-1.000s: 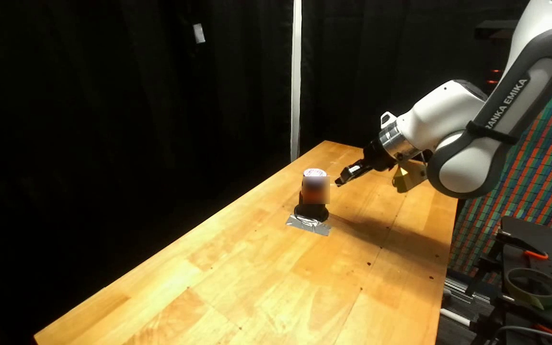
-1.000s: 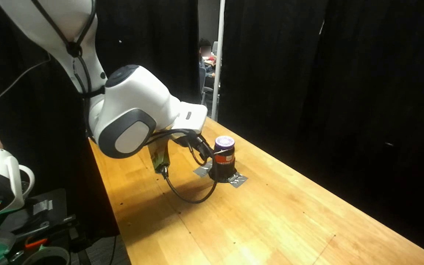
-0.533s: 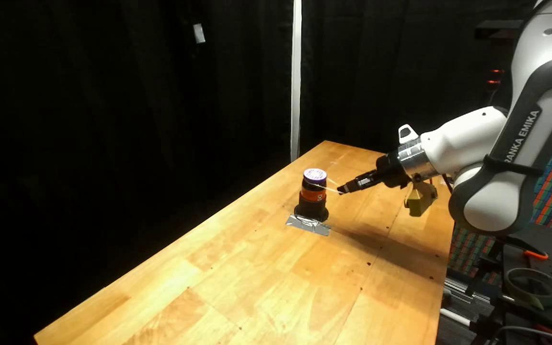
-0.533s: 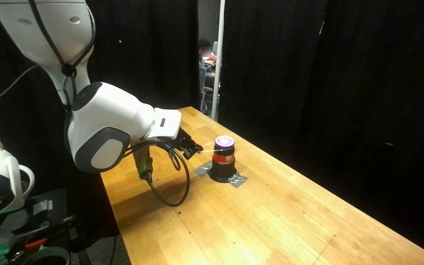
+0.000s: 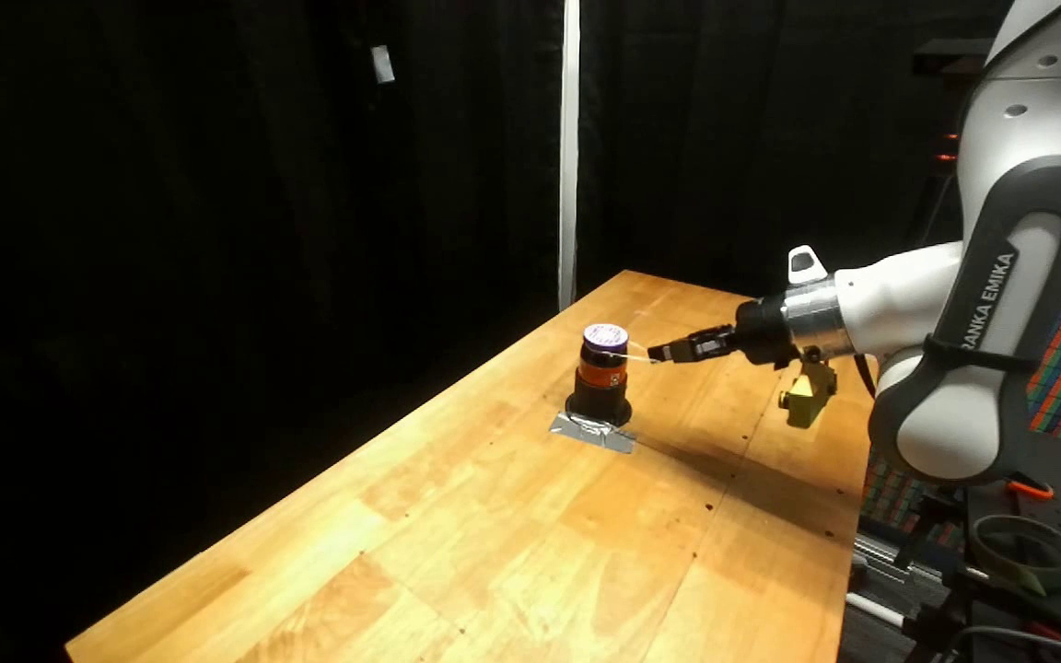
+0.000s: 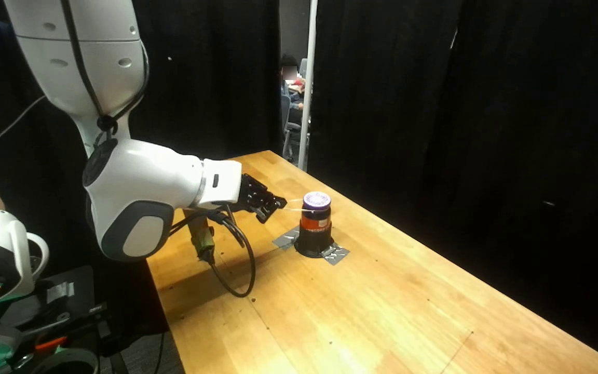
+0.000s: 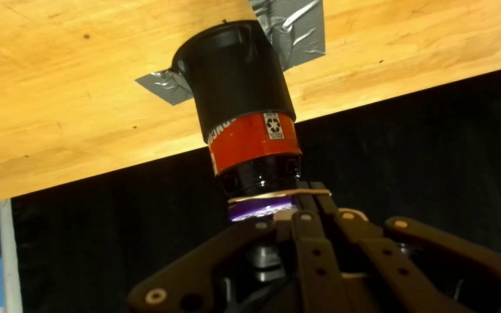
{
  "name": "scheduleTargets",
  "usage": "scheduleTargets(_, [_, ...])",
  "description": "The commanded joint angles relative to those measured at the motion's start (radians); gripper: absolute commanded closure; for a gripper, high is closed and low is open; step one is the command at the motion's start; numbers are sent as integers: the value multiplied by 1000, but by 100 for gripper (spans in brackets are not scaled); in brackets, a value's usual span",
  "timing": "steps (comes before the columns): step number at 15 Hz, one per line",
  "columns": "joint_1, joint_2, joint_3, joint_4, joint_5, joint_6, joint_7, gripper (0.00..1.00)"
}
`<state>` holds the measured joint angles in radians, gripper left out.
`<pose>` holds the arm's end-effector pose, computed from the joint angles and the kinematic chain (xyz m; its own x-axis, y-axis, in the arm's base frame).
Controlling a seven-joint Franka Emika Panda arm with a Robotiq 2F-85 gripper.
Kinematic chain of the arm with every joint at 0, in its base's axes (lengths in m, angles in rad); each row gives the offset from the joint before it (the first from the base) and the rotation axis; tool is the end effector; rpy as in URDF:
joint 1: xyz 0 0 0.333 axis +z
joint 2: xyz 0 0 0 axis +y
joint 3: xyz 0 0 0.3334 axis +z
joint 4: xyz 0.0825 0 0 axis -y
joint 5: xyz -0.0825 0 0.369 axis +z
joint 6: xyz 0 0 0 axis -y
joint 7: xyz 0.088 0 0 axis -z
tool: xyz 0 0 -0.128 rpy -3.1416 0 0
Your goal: Put a rubber band around the cup
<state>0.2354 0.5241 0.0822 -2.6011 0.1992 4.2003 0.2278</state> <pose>0.4640 0.1193 0.2288 0.4948 -0.2113 0.8429 -0.0049 -0.9707 -0.2404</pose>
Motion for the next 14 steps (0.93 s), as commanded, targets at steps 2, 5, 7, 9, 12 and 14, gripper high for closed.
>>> scheduleTargets(2, [43,3,-33,49,12,17,-5,91])
scheduleTargets(5, [52,1,-41,79,12,17,-5,89])
scheduleTargets(7, [50,26,-35,86,13,62,-5,90])
scheduleTargets(9, [1,28,18,74,22,47,-32,64])
scheduleTargets(12, [-18,17,37,65,5,-10,-25,80])
scheduleTargets(14, [-23,18,42,58,5,-13,-23,63])
